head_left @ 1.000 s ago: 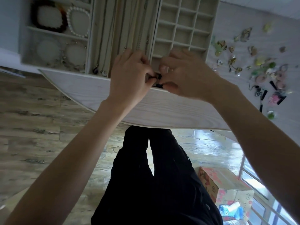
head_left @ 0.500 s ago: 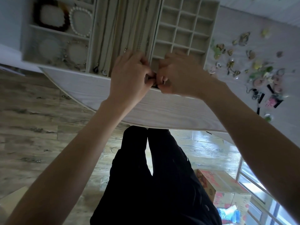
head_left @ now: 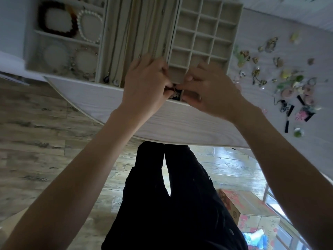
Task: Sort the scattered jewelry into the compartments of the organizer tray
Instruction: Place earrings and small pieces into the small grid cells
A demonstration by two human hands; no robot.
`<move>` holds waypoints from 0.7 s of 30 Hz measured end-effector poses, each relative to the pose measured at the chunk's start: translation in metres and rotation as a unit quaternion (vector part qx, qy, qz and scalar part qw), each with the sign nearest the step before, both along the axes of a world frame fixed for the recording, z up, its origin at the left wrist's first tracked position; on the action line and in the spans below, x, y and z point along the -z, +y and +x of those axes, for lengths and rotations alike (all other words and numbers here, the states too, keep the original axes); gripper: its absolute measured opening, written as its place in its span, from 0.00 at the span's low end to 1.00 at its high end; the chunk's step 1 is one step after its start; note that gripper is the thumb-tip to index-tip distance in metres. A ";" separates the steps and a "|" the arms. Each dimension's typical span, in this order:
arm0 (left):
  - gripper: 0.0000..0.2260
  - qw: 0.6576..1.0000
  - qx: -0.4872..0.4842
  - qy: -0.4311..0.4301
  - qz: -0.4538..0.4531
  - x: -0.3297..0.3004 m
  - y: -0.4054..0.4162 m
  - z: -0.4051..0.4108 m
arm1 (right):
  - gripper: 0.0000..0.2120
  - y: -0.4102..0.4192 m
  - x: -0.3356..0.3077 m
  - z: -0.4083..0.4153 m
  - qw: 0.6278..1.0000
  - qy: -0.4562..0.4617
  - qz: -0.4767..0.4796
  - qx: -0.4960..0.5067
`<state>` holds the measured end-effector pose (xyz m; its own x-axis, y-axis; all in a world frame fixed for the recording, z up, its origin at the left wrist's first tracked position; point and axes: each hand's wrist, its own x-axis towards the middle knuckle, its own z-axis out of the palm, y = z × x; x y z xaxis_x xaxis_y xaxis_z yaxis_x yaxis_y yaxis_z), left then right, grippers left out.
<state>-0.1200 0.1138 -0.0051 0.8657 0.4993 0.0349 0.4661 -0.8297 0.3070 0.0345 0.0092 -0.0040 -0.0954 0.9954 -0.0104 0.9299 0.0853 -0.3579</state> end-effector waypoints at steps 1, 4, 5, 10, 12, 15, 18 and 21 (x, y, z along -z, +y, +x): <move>0.06 1.000 0.015 0.002 0.006 -0.001 0.000 0.001 | 0.11 -0.002 0.000 -0.002 1.000 0.001 0.006 0.008; 0.05 0.999 0.046 -0.002 0.025 -0.001 0.004 0.001 | 0.08 -0.006 0.001 -0.004 0.999 0.006 0.028 0.031; 0.04 0.998 0.050 -0.004 0.029 -0.001 0.005 0.000 | 0.07 -0.008 0.002 -0.005 0.999 0.006 0.035 0.033; 0.03 0.997 0.060 0.002 0.043 0.000 0.004 0.001 | 0.09 -0.008 0.004 -0.012 0.998 0.005 0.037 0.054; 0.04 0.998 0.055 0.005 0.037 -0.001 0.004 0.002 | 0.09 -0.006 0.004 -0.015 0.998 -0.007 0.044 0.047; 0.04 0.999 0.042 0.015 0.027 -0.002 0.002 0.005 | 0.08 -0.009 0.003 -0.018 0.994 -0.087 0.060 0.022; 0.04 1.000 0.010 0.017 -0.011 -0.003 0.003 0.006 | 0.09 -0.016 0.001 -0.022 0.990 -0.114 0.062 0.049; 0.06 0.999 -0.018 0.020 -0.032 -0.005 0.002 0.004 | 0.10 -0.021 0.002 -0.028 0.993 -0.075 0.056 0.078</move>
